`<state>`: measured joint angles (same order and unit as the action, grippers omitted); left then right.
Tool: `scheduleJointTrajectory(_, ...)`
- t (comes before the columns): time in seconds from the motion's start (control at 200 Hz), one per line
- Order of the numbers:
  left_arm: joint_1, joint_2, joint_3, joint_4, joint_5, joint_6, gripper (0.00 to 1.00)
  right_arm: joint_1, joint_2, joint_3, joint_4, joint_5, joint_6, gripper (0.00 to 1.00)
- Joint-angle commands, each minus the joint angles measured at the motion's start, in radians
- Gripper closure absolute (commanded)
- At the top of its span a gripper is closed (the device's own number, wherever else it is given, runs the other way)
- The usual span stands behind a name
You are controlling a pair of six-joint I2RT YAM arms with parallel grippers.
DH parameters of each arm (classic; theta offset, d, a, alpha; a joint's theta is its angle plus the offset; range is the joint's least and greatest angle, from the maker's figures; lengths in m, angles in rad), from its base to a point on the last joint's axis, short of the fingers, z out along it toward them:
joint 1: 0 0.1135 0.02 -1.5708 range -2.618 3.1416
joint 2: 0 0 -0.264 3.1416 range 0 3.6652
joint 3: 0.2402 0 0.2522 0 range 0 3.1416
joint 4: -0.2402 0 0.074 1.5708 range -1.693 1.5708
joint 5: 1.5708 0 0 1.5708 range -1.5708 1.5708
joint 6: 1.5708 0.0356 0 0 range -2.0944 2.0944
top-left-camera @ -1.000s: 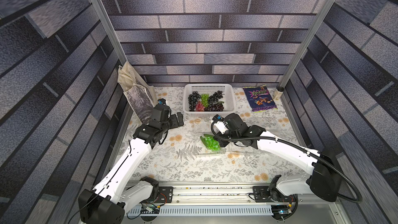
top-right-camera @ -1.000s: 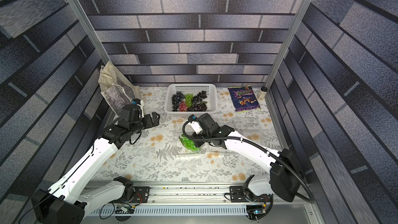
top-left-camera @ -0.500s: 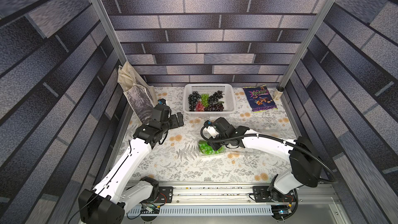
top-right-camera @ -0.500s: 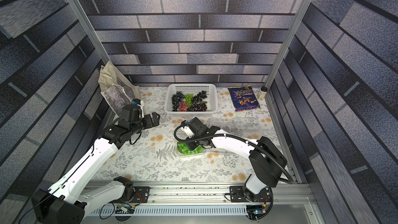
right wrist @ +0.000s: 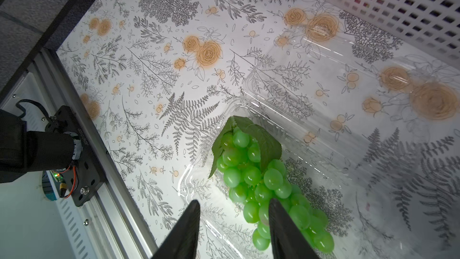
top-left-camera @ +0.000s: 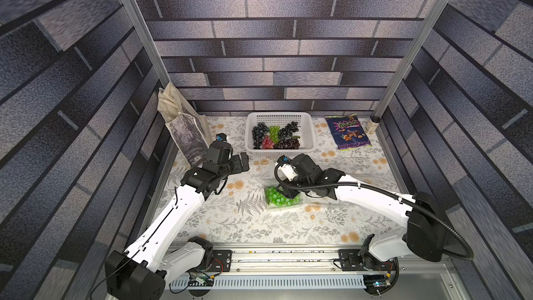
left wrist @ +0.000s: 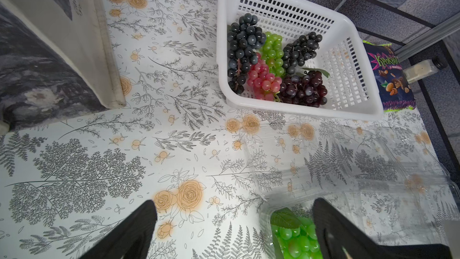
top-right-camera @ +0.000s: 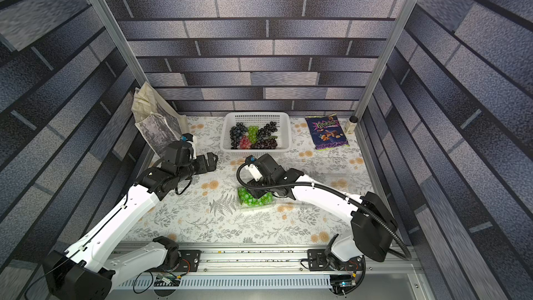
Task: Pack grapes into containers
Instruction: Place the grape into the packing box.
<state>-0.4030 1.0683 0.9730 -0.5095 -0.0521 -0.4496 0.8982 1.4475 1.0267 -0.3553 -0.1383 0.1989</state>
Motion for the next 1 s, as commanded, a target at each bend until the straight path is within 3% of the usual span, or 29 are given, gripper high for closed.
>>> scheduleJointTrajectory(0.0,-0.017,0.008,0.012,-0.037,-0.029,0.026,0.0,0.019,0.002,-0.01,-0.054,-0.021,0.025,0.57)
scheduleJointTrajectory(0.21,0.005,0.004,0.01,-0.05,-0.055,0.005,0.0,0.057,0.08,-0.014,0.06,-0.086,0.077,0.62)
scheduleJointTrajectory(0.501,0.12,-0.021,0.005,-0.063,0.032,-0.018,0.0,0.088,0.212,0.013,0.161,-0.14,0.128,0.68)
scheduleJointTrajectory(0.997,0.162,-0.037,-0.007,-0.055,0.068,0.0,0.0,0.104,0.372,0.112,0.272,-0.212,0.192,0.66)
